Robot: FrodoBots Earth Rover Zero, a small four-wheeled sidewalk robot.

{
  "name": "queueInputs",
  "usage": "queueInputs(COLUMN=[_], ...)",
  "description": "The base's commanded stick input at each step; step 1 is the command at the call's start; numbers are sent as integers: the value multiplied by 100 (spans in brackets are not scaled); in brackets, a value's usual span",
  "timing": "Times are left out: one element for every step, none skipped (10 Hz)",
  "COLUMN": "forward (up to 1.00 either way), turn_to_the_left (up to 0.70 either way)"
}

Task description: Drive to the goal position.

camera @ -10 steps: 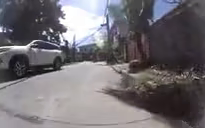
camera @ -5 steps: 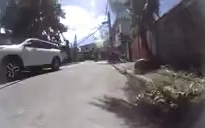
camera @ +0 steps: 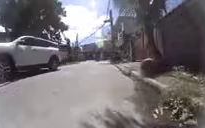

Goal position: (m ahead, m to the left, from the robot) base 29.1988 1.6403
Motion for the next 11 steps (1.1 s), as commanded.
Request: queueInputs(forward=[100,100,100,100,100,100,100,100,100,100,100], turn_to_the_left=[0,0,0,0,5,5,4,0,12,-28,-40])
